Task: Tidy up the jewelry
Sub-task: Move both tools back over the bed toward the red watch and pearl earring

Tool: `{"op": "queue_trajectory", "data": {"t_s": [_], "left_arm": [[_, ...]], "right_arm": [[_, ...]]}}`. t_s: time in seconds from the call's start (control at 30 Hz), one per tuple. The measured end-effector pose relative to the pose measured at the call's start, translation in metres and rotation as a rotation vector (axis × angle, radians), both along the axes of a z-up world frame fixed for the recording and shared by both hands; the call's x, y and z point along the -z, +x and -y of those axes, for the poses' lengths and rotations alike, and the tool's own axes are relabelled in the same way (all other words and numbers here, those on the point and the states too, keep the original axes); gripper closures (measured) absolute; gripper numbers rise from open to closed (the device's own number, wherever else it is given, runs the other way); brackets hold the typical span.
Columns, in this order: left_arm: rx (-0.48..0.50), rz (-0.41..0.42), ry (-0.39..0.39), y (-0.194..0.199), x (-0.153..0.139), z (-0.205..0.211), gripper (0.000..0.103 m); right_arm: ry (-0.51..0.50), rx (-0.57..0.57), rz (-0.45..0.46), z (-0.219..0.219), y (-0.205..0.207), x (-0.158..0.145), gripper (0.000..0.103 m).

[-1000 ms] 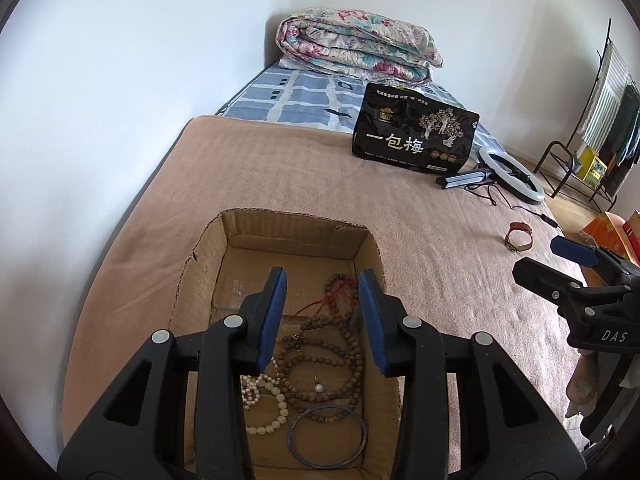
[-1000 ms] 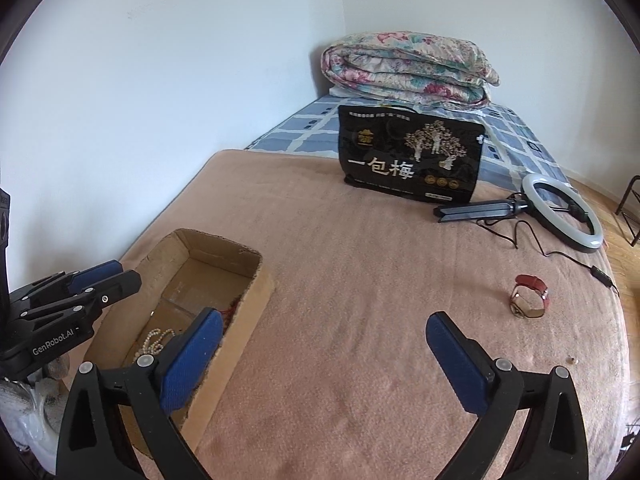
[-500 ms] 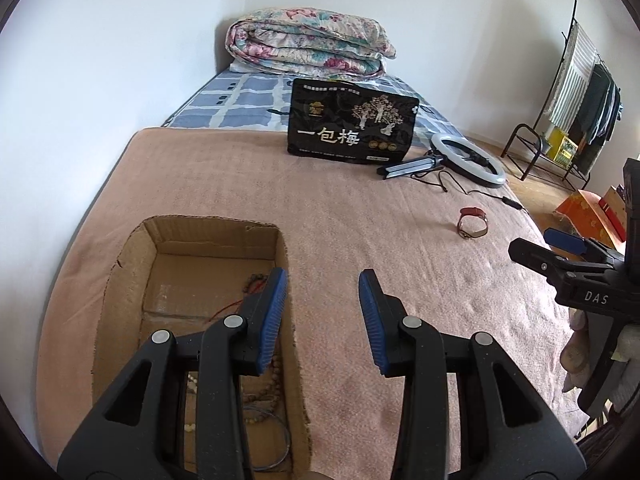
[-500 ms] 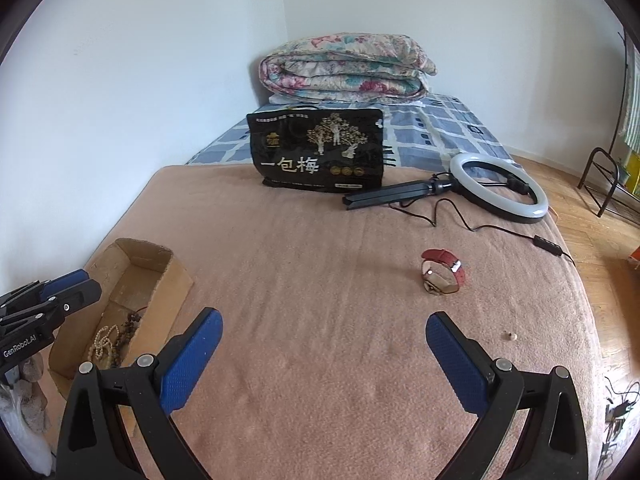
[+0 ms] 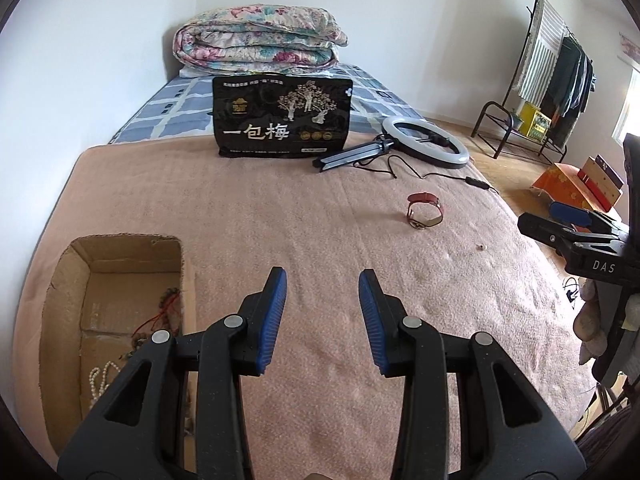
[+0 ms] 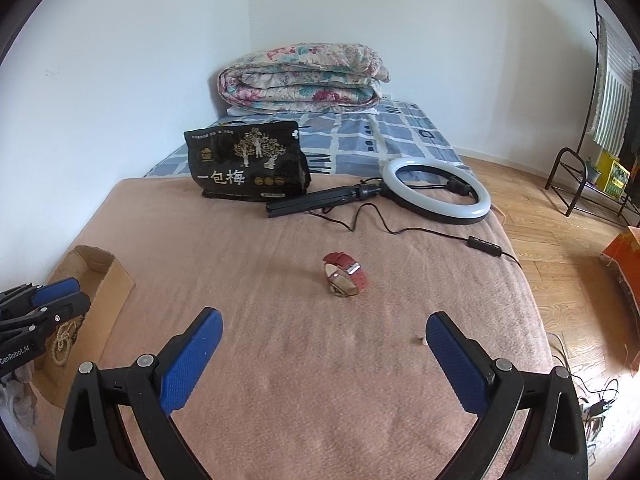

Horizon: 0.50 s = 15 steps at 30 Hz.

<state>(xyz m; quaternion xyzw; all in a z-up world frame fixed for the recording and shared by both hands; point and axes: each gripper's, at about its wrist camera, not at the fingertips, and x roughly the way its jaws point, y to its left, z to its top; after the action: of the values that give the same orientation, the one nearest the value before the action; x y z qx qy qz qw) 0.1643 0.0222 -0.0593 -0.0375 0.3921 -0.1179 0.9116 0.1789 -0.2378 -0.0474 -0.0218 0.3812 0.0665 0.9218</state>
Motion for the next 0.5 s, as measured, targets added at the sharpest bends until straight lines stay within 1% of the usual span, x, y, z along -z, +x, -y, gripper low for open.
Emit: {"op": "queue_trajectory", "data": {"t_s": [0.17, 0.3, 0.5], "left_arm": [[0.048, 0.001, 0.001, 0.019, 0.01, 0.035, 0.065], [0.081, -0.016, -0.008, 0.038, 0.024, 0.059, 0.065], [0.085, -0.051, -0.058, 0.072, 0.047, 0.082, 0.065]], "right_arm": [[0.003, 0.037, -0.017, 0.039, 0.003, 0.012, 0.0], [-0.001, 0.064, -0.032, 0.067, 0.008, 0.026, 0.001], [0.001, 0.08, -0.072, 0.099, 0.016, 0.054, 0.001]]}}
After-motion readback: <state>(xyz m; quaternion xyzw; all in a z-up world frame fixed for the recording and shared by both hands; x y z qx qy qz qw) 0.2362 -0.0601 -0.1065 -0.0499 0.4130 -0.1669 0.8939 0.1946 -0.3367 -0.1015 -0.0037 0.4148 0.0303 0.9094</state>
